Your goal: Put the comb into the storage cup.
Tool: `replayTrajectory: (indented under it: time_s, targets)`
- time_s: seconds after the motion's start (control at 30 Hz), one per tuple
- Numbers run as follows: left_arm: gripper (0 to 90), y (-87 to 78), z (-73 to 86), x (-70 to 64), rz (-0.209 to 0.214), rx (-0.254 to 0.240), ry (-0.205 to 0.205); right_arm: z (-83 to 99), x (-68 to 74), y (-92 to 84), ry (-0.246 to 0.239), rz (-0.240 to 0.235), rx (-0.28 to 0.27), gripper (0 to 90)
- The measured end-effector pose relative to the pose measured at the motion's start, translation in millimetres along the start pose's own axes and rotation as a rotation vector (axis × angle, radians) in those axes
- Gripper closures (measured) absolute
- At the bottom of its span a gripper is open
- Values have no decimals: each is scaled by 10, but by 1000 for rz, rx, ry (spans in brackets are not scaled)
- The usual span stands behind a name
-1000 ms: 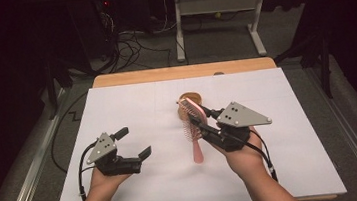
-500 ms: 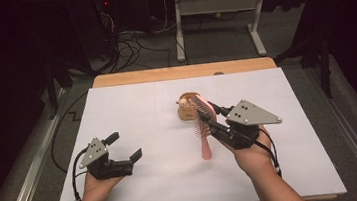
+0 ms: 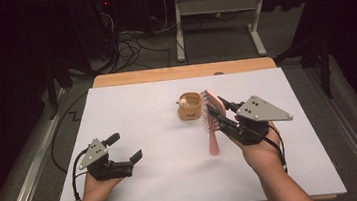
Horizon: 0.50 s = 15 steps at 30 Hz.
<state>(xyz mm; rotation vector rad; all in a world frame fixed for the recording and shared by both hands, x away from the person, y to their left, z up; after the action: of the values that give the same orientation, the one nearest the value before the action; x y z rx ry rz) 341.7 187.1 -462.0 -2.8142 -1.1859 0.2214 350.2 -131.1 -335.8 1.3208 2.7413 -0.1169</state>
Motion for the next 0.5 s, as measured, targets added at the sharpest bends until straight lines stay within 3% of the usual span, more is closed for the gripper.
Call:
replayTrajectory:
  time_s: [0.5]
  targets:
    - [0,-20,12,18,0,-3,-4,-2,-198,-45,8,51,-7,681]
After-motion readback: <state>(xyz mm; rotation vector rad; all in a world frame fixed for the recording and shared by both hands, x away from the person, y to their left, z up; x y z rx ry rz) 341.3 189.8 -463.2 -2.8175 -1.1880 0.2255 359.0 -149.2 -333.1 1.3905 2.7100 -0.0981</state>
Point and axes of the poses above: each handheld gripper's, and its own axes: y roughly forward along the jaws, z roughly out of its underside, x roughly to its left, the point moved 6 cm from there along y, roughly forward along the jaws, and after that the axes turned 9 degrees about -x, right-handed, at the moved point
